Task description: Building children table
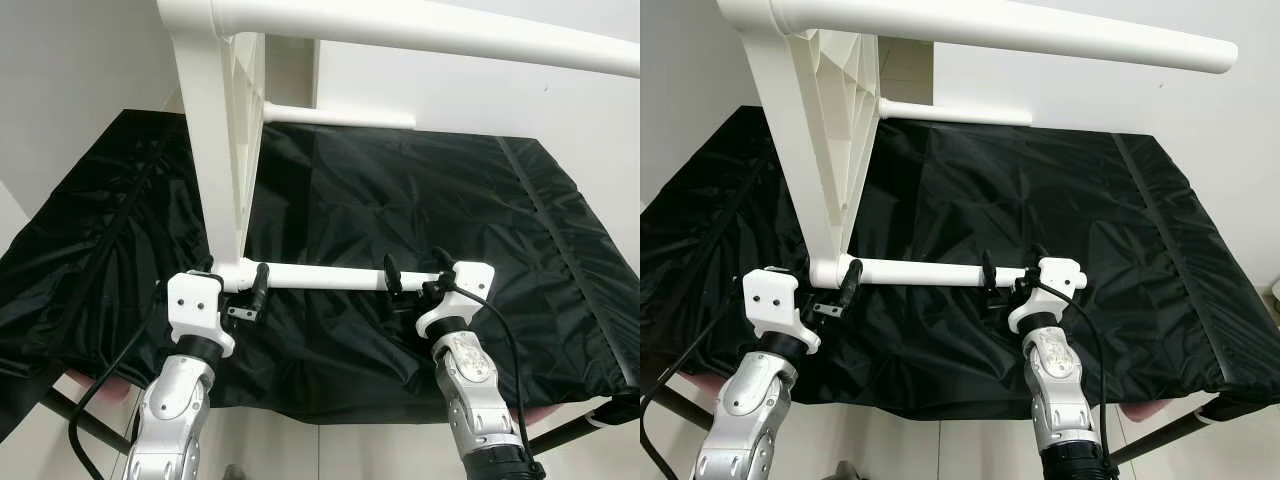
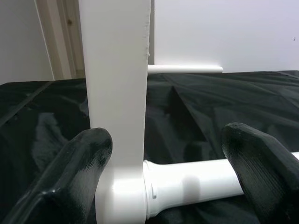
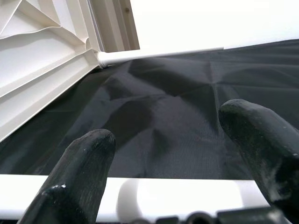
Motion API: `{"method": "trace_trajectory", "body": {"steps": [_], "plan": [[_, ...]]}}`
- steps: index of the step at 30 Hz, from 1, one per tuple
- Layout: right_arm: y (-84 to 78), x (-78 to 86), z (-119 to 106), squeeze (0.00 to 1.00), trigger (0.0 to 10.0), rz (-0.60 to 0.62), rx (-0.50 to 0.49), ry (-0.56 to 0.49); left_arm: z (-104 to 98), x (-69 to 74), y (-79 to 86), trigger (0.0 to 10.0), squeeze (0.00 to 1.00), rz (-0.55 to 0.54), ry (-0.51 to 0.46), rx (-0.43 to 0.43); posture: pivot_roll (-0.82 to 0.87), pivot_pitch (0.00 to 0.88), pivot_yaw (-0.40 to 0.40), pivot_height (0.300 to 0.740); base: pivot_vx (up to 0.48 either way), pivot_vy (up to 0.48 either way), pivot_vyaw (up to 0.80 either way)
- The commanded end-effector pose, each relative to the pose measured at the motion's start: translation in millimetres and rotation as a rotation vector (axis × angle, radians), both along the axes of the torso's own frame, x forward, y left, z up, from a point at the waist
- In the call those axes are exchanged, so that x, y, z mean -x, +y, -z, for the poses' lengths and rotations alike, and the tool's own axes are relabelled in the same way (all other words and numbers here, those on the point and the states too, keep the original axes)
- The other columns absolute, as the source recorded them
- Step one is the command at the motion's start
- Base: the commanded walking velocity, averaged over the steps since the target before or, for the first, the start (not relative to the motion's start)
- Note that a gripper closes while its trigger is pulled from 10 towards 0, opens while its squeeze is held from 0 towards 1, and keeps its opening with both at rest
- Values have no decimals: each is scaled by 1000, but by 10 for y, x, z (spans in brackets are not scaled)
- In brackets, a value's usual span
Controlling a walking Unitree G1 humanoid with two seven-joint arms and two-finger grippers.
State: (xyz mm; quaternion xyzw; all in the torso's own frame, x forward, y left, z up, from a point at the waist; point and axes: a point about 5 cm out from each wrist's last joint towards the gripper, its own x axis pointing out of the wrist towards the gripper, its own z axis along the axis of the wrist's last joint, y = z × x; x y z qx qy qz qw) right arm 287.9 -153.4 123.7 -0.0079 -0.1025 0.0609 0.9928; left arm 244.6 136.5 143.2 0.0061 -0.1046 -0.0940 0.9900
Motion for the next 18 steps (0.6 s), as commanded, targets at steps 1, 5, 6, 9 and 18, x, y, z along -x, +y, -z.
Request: {"method": "trace_trajectory", "body": {"steps": [1, 5, 6, 9, 18], "plan": [[-8, -11, -12, 0, 10000, -4, -10, -9, 3, -8, 8, 10000, 0, -33, 1, 5, -25, 22, -28, 740, 0, 0, 0], [-32, -6, 5, 0, 10000, 4, -16, -8, 24, 15, 18, 10000, 0, -37, 0, -4, -23, 25, -26, 740, 0, 0, 0], [-31, -5, 8, 0, 10000, 3, -17, -9, 33, 18, 25, 10000, 0, -40, 0, -8, -23, 25, -26, 740, 0, 0, 0], [-12, 0, 8, 0, 10000, -2, -24, -8, 34, 23, 50, 10000, 0, -52, -3, -6, -22, 27, -27, 740, 0, 0, 0], [17, 21, 33, 0, 10000, -15, -31, 1, 49, 33, 39, 10000, 0, -51, 6, 1, -23, 30, -29, 740, 0, 0, 0]]}}
